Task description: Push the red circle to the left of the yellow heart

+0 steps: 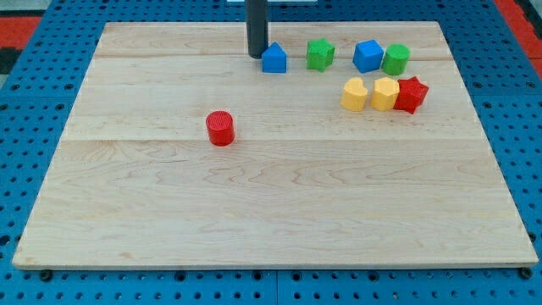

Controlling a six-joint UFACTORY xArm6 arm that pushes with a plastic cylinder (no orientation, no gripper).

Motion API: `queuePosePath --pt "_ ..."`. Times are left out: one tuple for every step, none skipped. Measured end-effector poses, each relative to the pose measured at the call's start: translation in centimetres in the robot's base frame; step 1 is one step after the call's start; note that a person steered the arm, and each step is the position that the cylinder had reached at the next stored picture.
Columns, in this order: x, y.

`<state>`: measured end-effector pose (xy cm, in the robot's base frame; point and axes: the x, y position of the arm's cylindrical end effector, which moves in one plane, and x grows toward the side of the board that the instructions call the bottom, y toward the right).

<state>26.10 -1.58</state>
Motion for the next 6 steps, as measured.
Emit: queuePosePath --pt "-1.4 0.5" --pt "-0.1 -3.5" --pt "5.8 -8.7" --pt "12.7 -9.2" --pt "17.4 -8.4" --pt "19.6 -8.1"
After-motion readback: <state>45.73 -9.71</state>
